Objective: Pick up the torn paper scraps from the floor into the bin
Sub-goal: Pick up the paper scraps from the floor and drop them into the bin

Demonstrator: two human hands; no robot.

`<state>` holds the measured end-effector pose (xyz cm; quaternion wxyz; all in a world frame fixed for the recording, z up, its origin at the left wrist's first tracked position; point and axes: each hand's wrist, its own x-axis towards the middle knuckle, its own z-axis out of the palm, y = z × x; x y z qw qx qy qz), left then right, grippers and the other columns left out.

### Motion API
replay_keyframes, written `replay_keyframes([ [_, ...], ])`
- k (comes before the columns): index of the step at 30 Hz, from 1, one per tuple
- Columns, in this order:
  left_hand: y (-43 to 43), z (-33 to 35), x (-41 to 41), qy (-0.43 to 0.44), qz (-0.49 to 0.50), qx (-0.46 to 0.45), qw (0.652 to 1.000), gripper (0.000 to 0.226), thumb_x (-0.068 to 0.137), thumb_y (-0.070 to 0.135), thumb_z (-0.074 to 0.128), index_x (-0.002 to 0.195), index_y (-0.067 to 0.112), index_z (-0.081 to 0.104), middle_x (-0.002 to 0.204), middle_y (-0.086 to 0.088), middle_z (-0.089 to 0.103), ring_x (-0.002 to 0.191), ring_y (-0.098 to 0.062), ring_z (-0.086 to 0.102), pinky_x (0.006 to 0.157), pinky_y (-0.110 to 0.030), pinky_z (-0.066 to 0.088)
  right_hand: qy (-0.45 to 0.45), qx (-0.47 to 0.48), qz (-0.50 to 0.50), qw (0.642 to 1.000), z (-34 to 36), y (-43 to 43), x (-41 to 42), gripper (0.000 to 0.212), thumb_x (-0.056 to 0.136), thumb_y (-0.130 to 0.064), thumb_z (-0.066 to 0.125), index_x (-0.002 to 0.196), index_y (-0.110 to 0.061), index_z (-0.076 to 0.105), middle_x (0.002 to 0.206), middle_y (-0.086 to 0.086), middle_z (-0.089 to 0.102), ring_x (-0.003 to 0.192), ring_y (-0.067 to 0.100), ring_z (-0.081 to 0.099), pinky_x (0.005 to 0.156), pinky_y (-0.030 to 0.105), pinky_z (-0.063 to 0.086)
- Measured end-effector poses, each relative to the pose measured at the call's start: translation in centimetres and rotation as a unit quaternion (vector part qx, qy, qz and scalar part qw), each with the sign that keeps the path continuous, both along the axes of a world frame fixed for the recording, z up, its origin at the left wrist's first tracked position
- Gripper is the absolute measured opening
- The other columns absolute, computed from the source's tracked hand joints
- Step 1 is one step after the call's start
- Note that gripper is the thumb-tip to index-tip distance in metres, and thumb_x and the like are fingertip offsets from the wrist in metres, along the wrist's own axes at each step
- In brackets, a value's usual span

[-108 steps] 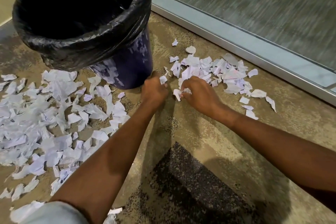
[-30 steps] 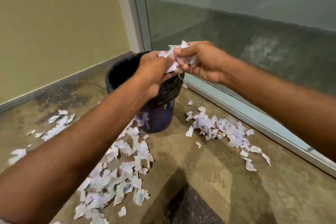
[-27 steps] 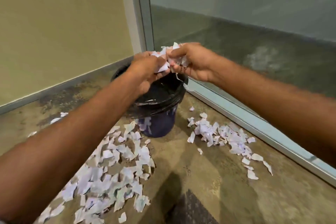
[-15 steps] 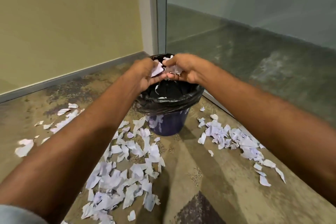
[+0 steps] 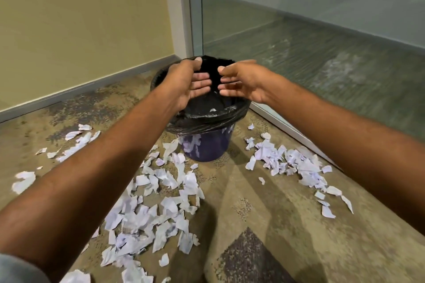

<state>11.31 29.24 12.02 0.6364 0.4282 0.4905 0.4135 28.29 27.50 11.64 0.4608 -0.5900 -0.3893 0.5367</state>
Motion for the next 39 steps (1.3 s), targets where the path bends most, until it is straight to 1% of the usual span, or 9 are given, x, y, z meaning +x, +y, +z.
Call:
replay_keyframes([
  [4,-2.6,1.0,2.8,0.039,-0.059,0.091,0.993,0.021,0.108,0.030,0.057,0.105,0.013,0.069,0.074,-0.002,0.070,0.060,-0.013,0.067,0.060,-0.024,0.057,-0.056,0.054,0.003,0.997,0.6,-4.5,4.8,0.008,0.099,-0.007,0.071,0.107,-0.006,0.070,0.092,0.013,0.070,0.074,0.019,0.070,0.067,0.030,0.062],
  [13,-10.4,-6.3,11.0,0.101,-0.240,0.132,0.956,0.021,0.102,0.011,0.066,0.112,-0.008,0.067,0.082,-0.013,0.069,0.065,-0.018,0.067,0.057,-0.026,0.058,-0.184,-0.091,-0.022,0.978,-7.2,-15.2,18.2,0.011,0.095,0.005,0.068,0.091,-0.005,0.071,0.078,0.013,0.069,0.064,0.018,0.065,0.063,0.029,0.060],
  [19,-10.9,-16.1,12.6,0.249,-0.284,0.140,0.915,0.011,0.092,-0.001,0.065,0.095,0.004,0.074,0.071,-0.013,0.067,0.065,-0.024,0.064,0.065,-0.034,0.053,-0.297,-0.145,0.016,0.943,-14.1,-19.2,24.3,0.012,0.087,0.000,0.082,0.093,-0.005,0.073,0.088,0.018,0.077,0.075,0.021,0.068,0.063,0.030,0.060],
  [25,-10.4,-22.7,13.0,0.403,-0.305,0.178,0.844,0.020,0.082,0.010,0.074,0.097,0.023,0.078,0.082,0.001,0.075,0.067,-0.020,0.068,0.063,-0.025,0.053,-0.523,-0.133,0.257,0.802,-19.9,-21.9,25.9,0.046,0.071,-0.030,0.094,0.110,-0.030,0.071,0.099,-0.004,0.068,0.093,0.019,0.066,0.076,0.028,0.051],
  [28,-10.3,-25.3,13.4,0.431,-0.339,0.189,0.815,0.024,0.070,0.020,0.081,0.089,0.029,0.070,0.075,0.009,0.061,0.077,-0.019,0.061,0.066,-0.025,0.043,-0.534,-0.111,0.321,0.774,-22.4,-23.3,26.0,0.085,0.059,-0.055,0.094,0.131,-0.024,0.062,0.119,0.000,0.058,0.108,0.018,0.057,0.086,0.030,0.049],
  [30,-10.5,-26.5,13.9,0.445,-0.341,0.197,0.805,0.039,0.071,0.019,0.088,0.107,0.027,0.075,0.086,0.006,0.061,0.084,-0.017,0.059,0.069,-0.025,0.040,-0.547,-0.113,0.327,0.762,-23.7,-24.2,25.8,0.104,0.064,-0.053,0.093,0.152,-0.019,0.048,0.133,0.006,0.048,0.117,0.022,0.051,0.091,0.032,0.047],
  [32,-10.6,-27.4,14.3,0.456,-0.331,0.210,0.799,0.047,0.075,0.019,0.091,0.119,0.025,0.076,0.101,0.000,0.066,0.093,-0.020,0.062,0.077,-0.027,0.046,-0.568,-0.120,0.301,0.757,-24.8,-24.5,25.5,0.090,0.076,-0.038,0.089,0.153,-0.021,0.046,0.135,0.007,0.046,0.117,0.026,0.055,0.090,0.034,0.047],
  [35,-10.5,-28.2,14.6,0.453,-0.303,0.220,0.809,0.018,0.081,0.012,0.082,0.085,0.027,0.074,0.093,0.002,0.068,0.094,-0.024,0.067,0.082,-0.033,0.055,-0.566,-0.107,0.266,0.773,-25.7,-24.2,25.3,0.056,0.084,-0.023,0.082,0.134,-0.026,0.058,0.128,0.003,0.049,0.111,0.026,0.060,0.089,0.041,0.054],
  [39,-10.1,-28.7,14.6,0.452,-0.265,0.229,0.821,0.025,0.082,0.012,0.067,0.064,0.029,0.065,0.081,0.012,0.072,0.081,-0.016,0.069,0.079,-0.035,0.058,-0.565,-0.068,0.262,0.779,-26.1,-24.0,25.5,0.025,0.085,-0.022,0.074,0.105,-0.028,0.062,0.105,-0.005,0.056,0.098,0.019,0.058,0.085,0.044,0.055],
])
